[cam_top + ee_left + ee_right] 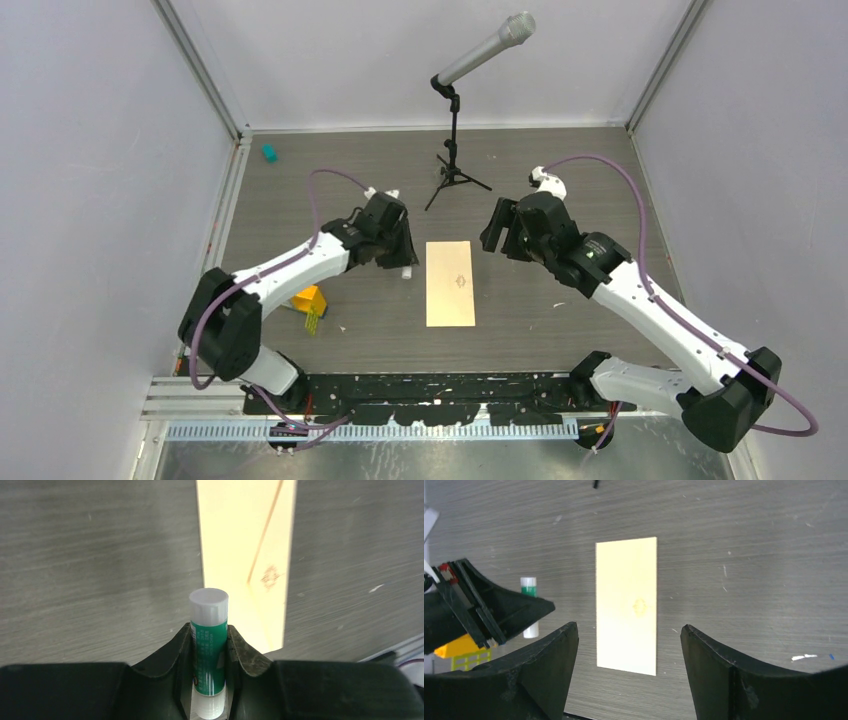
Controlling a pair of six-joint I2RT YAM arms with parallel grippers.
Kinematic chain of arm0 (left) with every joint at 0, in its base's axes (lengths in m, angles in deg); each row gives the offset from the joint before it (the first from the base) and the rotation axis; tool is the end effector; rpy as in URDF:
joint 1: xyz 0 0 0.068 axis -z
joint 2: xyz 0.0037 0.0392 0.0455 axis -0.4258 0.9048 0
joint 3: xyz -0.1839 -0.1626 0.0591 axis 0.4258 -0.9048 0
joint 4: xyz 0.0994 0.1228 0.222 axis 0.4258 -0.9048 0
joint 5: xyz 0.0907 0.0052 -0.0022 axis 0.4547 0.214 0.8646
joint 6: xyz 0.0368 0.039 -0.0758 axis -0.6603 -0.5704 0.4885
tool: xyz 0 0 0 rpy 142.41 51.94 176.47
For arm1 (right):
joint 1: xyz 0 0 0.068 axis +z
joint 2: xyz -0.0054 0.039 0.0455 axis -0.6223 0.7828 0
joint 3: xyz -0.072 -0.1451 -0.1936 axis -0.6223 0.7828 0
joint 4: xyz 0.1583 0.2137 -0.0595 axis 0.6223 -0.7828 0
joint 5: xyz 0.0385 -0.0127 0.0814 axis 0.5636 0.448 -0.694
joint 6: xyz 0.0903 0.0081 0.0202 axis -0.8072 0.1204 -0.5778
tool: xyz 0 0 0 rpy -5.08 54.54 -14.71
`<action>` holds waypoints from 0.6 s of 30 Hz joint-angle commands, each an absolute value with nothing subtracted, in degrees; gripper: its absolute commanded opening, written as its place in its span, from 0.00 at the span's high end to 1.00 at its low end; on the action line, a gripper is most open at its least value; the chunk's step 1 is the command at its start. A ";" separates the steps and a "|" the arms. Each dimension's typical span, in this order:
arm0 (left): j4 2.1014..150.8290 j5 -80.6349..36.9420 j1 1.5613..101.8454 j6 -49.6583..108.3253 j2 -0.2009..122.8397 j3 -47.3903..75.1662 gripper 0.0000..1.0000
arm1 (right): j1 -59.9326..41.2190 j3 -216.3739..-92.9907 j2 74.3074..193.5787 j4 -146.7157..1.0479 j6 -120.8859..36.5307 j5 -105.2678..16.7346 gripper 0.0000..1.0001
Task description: Place the letter into the envelope and seal it
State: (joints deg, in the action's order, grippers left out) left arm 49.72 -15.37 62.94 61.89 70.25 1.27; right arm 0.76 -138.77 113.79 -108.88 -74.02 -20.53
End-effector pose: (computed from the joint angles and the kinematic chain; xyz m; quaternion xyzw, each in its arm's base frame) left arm 0.2805 -0.2204 0.1825 -0.0470 0.9367 -0.2381 0.2523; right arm 0.2330 0.1604 0.2856 0.0570 0.8897 0.1758 0.4175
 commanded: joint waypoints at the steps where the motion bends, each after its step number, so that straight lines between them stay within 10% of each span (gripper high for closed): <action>1: 46.84 -14.09 65.67 57.16 73.25 0.69 0.94 | -1.48 -136.70 115.32 -109.77 -75.42 -26.03 0.21; 18: 44.65 -2.98 71.75 57.39 86.06 4.41 0.93 | -2.79 -132.48 114.94 -109.41 -76.12 -28.27 0.21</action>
State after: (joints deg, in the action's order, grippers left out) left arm 46.13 -7.13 71.09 57.81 85.02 2.38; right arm -2.41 -133.50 116.85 -110.46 -75.04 -27.78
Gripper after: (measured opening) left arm 0.249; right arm 0.792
